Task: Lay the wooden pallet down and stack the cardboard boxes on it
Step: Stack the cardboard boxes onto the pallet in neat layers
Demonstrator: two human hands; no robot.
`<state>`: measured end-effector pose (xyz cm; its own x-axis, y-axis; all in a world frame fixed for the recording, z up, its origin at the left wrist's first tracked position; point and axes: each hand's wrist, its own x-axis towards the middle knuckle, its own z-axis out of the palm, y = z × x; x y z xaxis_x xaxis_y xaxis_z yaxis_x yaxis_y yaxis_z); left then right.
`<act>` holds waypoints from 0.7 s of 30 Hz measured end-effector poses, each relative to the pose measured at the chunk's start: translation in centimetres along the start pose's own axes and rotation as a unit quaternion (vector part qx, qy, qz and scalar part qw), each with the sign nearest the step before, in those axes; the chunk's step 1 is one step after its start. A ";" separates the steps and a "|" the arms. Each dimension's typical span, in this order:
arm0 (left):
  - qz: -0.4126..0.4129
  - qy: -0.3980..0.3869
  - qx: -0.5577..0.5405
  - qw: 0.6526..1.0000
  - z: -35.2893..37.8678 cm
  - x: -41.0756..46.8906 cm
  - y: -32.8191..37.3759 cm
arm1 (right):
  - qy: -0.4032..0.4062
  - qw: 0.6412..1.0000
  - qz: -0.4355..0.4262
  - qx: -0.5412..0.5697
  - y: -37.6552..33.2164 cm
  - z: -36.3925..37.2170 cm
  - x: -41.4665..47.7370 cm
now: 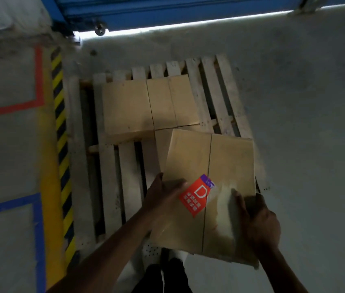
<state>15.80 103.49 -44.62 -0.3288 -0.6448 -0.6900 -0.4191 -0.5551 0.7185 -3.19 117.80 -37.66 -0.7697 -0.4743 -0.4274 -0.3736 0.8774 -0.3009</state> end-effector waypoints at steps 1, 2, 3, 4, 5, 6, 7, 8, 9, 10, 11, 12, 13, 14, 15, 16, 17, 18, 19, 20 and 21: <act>0.006 0.003 -0.003 1.000 -0.1 0.1 -0.1 | -0.003 1.000 -0.005 -0.005 -0.3 0.0 0.3; 0.010 0.006 0.004 1.000 -0.3 0.2 -0.1 | -0.006 1.000 -0.009 -0.010 -0.5 -0.1 0.7; 0.017 0.012 0.015 1.000 -0.3 0.2 0.1 | -0.010 1.000 -0.012 -0.013 -0.8 -0.1 1.1; 0.024 0.020 0.026 0.999 -0.3 0.4 0.2 | -0.013 1.000 -0.015 -0.010 -1.0 0.0 1.5; 0.028 0.028 0.029 0.999 -0.4 0.4 0.5 | -0.018 1.000 -0.016 -0.004 -1.2 0.0 1.9; 0.026 0.040 0.030 0.998 -0.5 0.4 0.8 | -0.020 1.000 -0.023 0.001 -1.4 0.1 2.3; 0.022 0.051 0.029 0.998 -0.6 0.5 1.0 | -0.017 0.999 -0.034 0.001 -1.6 0.3 2.8; 0.023 0.059 0.028 0.998 -0.8 0.5 1.3 | -0.012 0.999 -0.044 -0.002 -1.8 0.5 3.2; 0.024 0.062 0.024 0.998 -1.0 0.6 1.4 | -0.007 0.999 -0.051 -0.004 -2.2 0.6 3.6; 0.024 0.065 0.021 0.997 -1.3 0.7 1.5 | -0.003 0.998 -0.059 -0.003 -2.6 0.8 3.9; 0.022 0.071 0.020 0.997 -1.6 0.7 1.7 | 0.002 0.998 -0.068 -0.003 -3.0 1.1 4.1; 0.017 0.078 0.020 0.997 -2.0 0.8 1.8 | 0.007 0.997 -0.077 -0.001 -3.5 1.3 4.3; 0.013 0.086 0.017 0.996 -2.4 0.9 2.0 | 0.008 0.996 -0.084 0.002 -4.0 1.6 4.5; 0.009 0.094 0.012 0.995 -2.9 1.0 2.0 | 0.005 0.996 -0.090 0.003 -4.6 1.9 4.6; 0.010 0.097 0.006 0.995 -3.5 1.0 2.1 | 0.002 0.995 -0.096 -0.001 -5.2 2.1 4.6; 0.015 0.097 -0.004 0.995 -4.0 1.0 2.0 | -0.001 0.995 -0.102 -0.009 -5.8 2.4 4.7; 0.016 0.095 -0.022 0.995 -4.6 0.9 2.0 | -0.004 0.994 -0.110 -0.020 -6.5 2.8 4.7; 0.016 0.095 -0.045 0.994 -5.3 0.9 1.8 | -0.009 0.993 -0.118 -0.030 -7.2 3.2 4.6; 0.012 0.099 -0.062 0.993 -6.1 0.9 1.5 | -0.014 0.992 -0.125 -0.032 -7.9 3.6 4.5; 0.009 0.108 -0.072 0.991 -6.8 1.0 1.3 | -0.018 0.991 -0.131 -0.031 -8.4 4.2 4.4; 0.005 0.119 -0.067 0.991 -7.7 1.1 1.1 | -0.022 0.990 -0.136 -0.029 -9.0 4.9 4.2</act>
<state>21.49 98.17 -43.93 -0.1159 -0.7471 -0.6545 -0.2949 -0.6034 0.7409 -0.49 107.61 -40.94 -0.6146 -0.6945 -0.3740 -0.5934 0.7195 -0.3609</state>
